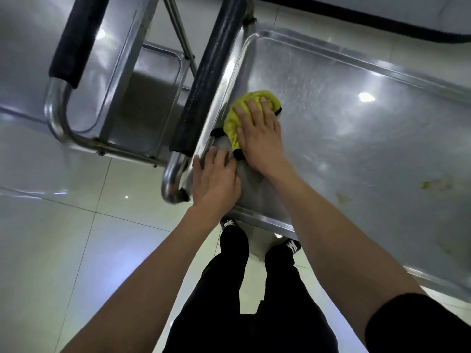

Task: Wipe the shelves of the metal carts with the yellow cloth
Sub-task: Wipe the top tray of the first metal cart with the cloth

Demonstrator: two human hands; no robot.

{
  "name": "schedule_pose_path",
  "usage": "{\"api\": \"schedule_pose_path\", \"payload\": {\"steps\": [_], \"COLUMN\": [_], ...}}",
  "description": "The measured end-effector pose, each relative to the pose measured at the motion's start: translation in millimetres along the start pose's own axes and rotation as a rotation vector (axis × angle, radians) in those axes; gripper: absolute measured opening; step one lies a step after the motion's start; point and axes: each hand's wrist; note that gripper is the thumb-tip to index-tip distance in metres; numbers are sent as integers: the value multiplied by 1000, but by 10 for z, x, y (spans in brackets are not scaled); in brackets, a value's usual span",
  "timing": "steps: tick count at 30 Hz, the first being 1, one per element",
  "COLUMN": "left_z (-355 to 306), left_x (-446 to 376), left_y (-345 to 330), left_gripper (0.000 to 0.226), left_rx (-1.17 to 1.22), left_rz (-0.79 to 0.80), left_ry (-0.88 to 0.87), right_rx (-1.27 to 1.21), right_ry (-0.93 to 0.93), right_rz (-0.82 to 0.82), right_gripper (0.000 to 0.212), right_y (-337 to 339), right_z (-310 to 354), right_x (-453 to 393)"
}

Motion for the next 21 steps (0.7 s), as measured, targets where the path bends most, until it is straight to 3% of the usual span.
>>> {"api": "schedule_pose_path", "payload": {"steps": [5, 8, 11, 16, 21], "left_z": [-117, -336, -766, -1554, -2140], "left_x": [77, 103, 156, 308, 436], "left_y": [-23, -12, 14, -71, -200], "left_gripper": [51, 47, 37, 40, 36], "left_rx": [-11, -26, -13, -5, -7], "left_rz": [5, 7, 16, 46, 62], "left_ry": [37, 19, -67, -204, -241], "right_rx": [-34, -19, -32, -40, -38], "right_ry": [-152, -190, -207, -329, -449], "right_rz": [-56, -95, -103, -107, -110], "right_gripper": [49, 49, 48, 50, 51], "right_y": [-8, 15, 69, 255, 445], "right_z": [-316, -627, -964, -1615, -2218], "right_x": [399, 674, 957, 1590, 2186]}}
Point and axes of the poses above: each hand's wrist, its own x-axis away from the middle knuckle, its own y-axis out of the back of the hand, z = x × y, and after that the axes turned 3 degrees about -z, right-handed
